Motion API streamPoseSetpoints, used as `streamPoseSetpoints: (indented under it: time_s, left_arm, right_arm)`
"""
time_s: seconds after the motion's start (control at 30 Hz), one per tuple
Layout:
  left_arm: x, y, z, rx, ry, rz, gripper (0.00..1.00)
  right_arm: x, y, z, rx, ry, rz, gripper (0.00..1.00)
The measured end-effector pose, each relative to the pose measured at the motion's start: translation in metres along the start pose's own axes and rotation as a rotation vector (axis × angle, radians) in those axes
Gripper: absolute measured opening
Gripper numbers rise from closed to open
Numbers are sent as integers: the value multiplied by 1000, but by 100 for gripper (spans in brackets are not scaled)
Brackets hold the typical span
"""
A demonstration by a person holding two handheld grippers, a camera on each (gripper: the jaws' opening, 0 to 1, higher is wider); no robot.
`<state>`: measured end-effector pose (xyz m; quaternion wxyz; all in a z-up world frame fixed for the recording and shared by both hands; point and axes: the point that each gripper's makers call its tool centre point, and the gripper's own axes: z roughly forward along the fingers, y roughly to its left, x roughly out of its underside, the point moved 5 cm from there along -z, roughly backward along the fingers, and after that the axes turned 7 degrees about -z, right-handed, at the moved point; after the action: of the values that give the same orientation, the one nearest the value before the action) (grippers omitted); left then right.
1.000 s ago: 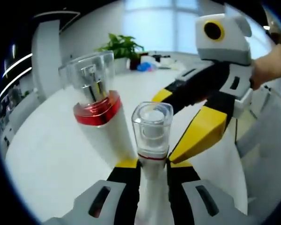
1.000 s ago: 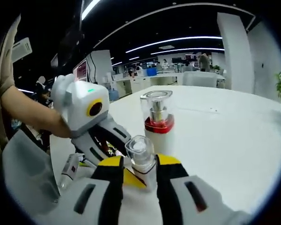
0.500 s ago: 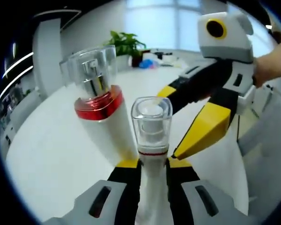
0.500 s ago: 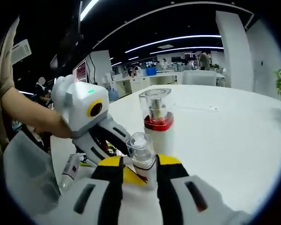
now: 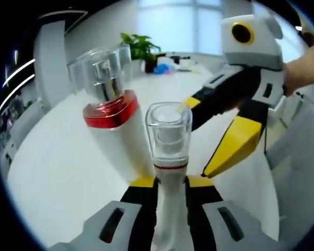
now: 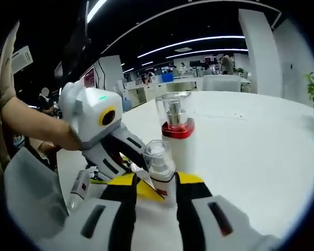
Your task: Arrange the skincare products in the storage area until every visible bottle or jar stands upright without overlapping.
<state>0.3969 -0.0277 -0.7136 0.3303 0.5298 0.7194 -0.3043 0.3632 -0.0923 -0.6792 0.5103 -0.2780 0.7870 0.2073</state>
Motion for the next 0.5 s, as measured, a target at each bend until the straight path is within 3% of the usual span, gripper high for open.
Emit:
streamPoseSetpoints:
  time_s: [0.5]
  left_arm:
    - [-2,-1,-6,4,17,11,20]
  right_arm:
    - [1,4,-5,11,2,18,32]
